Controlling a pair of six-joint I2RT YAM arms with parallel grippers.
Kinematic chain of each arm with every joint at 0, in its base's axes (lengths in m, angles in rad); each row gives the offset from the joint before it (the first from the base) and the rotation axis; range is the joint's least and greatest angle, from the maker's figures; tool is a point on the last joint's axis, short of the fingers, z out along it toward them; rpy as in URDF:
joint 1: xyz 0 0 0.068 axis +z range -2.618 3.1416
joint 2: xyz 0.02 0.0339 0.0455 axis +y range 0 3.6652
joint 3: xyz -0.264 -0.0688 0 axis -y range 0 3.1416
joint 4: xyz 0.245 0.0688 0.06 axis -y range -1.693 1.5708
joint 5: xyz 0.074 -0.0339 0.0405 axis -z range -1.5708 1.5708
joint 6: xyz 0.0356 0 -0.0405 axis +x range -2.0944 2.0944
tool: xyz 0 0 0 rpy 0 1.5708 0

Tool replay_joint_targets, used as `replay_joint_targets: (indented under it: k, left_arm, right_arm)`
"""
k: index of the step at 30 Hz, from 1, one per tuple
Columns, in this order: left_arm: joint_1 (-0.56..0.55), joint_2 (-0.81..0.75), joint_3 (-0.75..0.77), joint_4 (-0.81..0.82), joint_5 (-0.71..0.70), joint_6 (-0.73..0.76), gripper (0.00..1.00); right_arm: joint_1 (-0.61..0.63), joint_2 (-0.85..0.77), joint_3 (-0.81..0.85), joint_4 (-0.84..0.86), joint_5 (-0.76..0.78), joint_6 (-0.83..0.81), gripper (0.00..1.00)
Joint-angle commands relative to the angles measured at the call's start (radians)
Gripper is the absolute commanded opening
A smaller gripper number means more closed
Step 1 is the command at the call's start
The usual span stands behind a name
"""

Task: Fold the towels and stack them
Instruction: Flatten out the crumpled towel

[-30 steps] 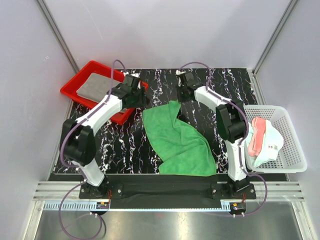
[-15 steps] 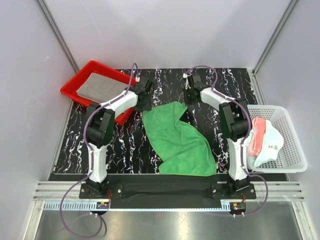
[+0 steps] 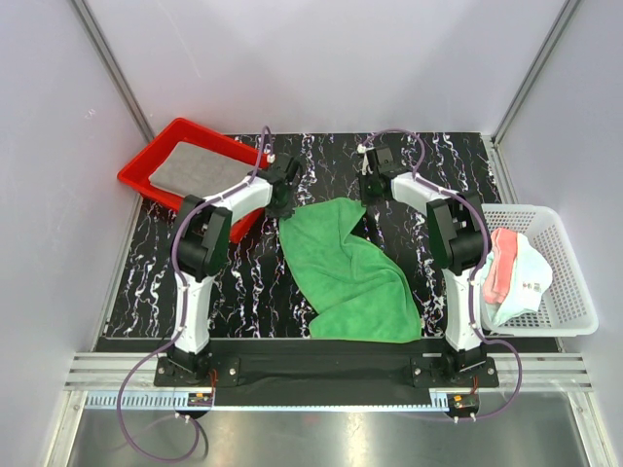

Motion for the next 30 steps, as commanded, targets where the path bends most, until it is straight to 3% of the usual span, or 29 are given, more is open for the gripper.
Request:
replay_joint_targets:
  k: [1,2,4,12,19,24,30]
  left_arm:
    - [0.016,0.04,0.038,0.014,0.01,0.021,0.24]
    - [0.017,0.047,0.047,0.003,0.025,0.034,0.1]
    - [0.014,0.046,0.083,-0.024,0.062,0.045,0.0]
    - [0.002,-0.161,0.257,-0.047,0.059,0.18,0.0]
    - [-0.024,-0.466,0.27,-0.02,0.076,0.326,0.0]
    - [-0.079,-0.701,0.111,0.051,0.194,0.357,0.0]
    - [-0.183,-0.975,0.026,0.028,0.277,0.318,0.0]
  right_arm:
    - [-0.013,-0.04,-0.006,0.036,0.014,-0.018,0.0]
    - [-0.014,-0.042,-0.008,0.039,0.02,-0.02,0.0]
    - [-0.017,-0.051,-0.002,0.036,0.039,-0.021,0.0]
    - [-0.019,-0.178,0.199,-0.082,0.278,-0.058,0.0]
    - [-0.017,-0.428,0.353,-0.248,0.258,-0.106,0.0]
    - [-0.01,-0.672,0.264,-0.36,0.209,-0.035,0.0]
    - [-0.008,-1.184,-0.047,-0.319,0.076,0.025,0.0]
